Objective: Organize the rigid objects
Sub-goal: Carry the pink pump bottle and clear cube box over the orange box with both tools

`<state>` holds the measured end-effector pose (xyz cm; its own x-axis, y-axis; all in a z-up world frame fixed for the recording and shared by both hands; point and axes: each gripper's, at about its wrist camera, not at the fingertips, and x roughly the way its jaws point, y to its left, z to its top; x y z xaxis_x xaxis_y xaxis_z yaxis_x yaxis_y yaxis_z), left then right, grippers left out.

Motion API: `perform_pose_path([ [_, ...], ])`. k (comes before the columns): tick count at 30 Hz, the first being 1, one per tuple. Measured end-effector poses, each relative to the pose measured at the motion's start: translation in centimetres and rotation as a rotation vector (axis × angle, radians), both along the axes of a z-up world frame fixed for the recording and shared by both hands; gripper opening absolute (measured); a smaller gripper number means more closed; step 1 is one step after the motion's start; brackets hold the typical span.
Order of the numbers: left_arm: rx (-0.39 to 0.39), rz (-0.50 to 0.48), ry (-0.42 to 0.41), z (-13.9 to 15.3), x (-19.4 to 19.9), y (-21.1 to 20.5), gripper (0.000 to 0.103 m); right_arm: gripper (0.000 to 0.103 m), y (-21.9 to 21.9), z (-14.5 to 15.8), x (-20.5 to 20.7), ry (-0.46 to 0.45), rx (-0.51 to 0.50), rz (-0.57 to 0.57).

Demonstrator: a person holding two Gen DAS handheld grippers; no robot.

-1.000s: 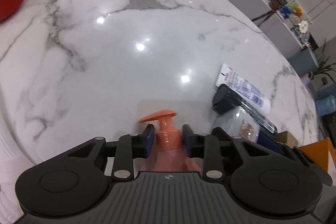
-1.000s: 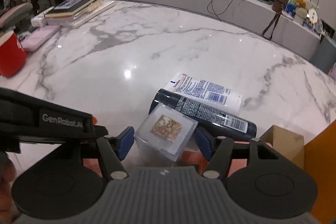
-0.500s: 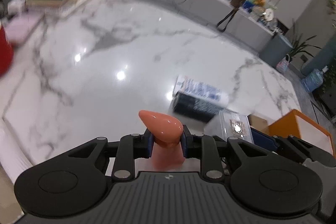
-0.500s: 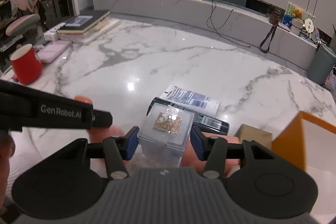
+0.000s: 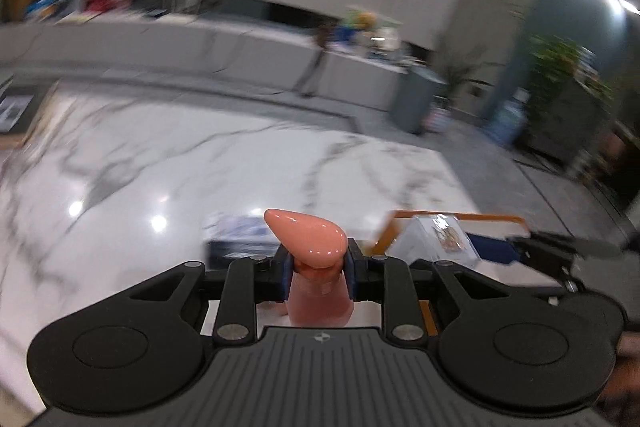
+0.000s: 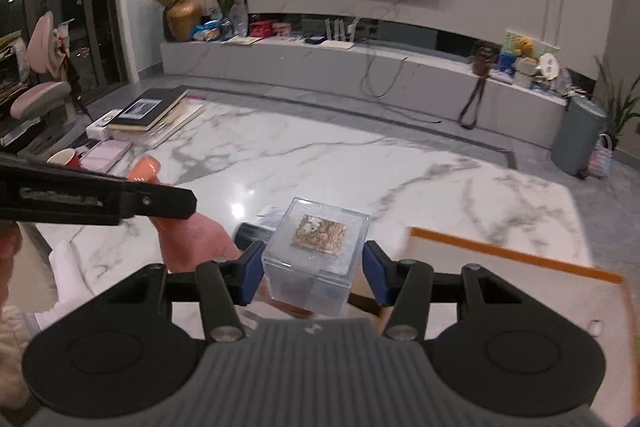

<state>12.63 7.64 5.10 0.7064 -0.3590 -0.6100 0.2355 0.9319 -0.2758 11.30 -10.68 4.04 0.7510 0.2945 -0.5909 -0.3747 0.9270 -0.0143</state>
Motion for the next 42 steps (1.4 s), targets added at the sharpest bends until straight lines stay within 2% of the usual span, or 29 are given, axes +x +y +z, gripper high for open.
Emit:
perform_pose_path([
  [3,0.038,-0.130,-0.034,1.3,-0.4,-3.1,0.028,0.053,-3.3,1.0,-0.7,0.007,-0.013,-0.033],
  [7,0.131,-0.286,-0.049,2.7,-0.2,-7.6,0.028,0.053,-7.2,0.6,-1.2,0.047,-0.041,-0.090],
  [11,0.151,-0.423,-0.052,2.6,0.8,-11.2,0.028,0.053,-10.1,-0.9,-1.6,0.093,-0.067,-0.128],
  [16,0.230,-0.548,-0.049,0.6,1.4,-15.9,0.028,0.053,-12.8,-2.6,-1.7,0.144,-0.074,-0.167],
  [23,0.317,-0.601,0.026,-4.3,2.4,-19.1,0.028,0.053,-14.2,-5.9,-1.2,0.241,-0.063,-0.181],
  [28,0.377,-0.637,0.091,-6.8,2.2,-19.4,0.028,0.053,-14.3,-7.9,-0.9,0.303,-0.049,-0.171],
  [37,0.445,-0.681,0.166,-8.4,1.6,-19.5,0.028,0.053,-14.5,-8.9,0.0,0.349,-0.028,-0.160],
  [42,0.466,-0.678,0.257,-9.1,1.7,-20.2,0.028,0.053,-14.3,-9.3,1.1,0.399,-0.008,-0.145],
])
